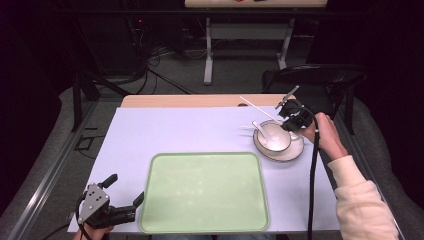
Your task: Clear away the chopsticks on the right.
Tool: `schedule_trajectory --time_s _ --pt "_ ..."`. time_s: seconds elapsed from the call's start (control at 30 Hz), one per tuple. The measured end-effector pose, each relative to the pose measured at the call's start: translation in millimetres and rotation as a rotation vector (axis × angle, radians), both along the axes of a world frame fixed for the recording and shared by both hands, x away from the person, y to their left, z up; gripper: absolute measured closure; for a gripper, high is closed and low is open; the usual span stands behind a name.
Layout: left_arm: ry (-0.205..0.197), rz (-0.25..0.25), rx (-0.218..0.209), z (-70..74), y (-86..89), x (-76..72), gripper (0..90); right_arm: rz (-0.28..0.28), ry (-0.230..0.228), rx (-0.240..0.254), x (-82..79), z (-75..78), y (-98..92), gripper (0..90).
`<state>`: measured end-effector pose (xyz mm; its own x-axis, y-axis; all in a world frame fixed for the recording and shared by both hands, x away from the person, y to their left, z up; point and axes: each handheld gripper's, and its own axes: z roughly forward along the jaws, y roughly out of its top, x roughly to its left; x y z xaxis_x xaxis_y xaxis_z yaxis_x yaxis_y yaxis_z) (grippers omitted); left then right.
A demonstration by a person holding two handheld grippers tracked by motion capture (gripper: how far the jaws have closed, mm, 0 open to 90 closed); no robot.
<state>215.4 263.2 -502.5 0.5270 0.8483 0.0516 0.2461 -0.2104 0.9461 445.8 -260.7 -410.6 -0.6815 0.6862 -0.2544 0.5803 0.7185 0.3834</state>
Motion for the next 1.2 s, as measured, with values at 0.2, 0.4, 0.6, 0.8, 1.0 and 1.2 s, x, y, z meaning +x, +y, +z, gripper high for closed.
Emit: schedule_trajectory --time_s 0.2,0.4,0.6,0.8,1.0,1.2 --pt "-0.001 -0.001 0.001 -0.3 -0.3 0.3 0.1 -0.054 0.016 0.035 -19.9 5.2 2.4 84.1" --pt "0.0 0.0 0.002 -0.1 -0.4 0.2 0.1 -0.101 0.029 0.053 -36.5 8.2 7.0 84.1" --pt "0.001 -0.003 0.004 0.1 0.0 0.0 0.1 -0.073 0.036 0.056 -55.6 6.0 17.7 84.1" --pt "0.0 -0.004 0.004 0.1 0.2 -0.2 0.2 -0.063 0.05 0.081 -72.6 -0.2 25.1 84.1" --pt "-0.001 -0.008 0.009 0.2 -0.2 -0.3 0.1 -0.066 0.068 0.09 -89.6 -12.4 31.5 84.0" --pt "-0.008 -0.008 0.002 0.3 0.0 -1.1 0.1 -0.08 0.116 0.104 -102.2 -28.8 41.7 84.0"
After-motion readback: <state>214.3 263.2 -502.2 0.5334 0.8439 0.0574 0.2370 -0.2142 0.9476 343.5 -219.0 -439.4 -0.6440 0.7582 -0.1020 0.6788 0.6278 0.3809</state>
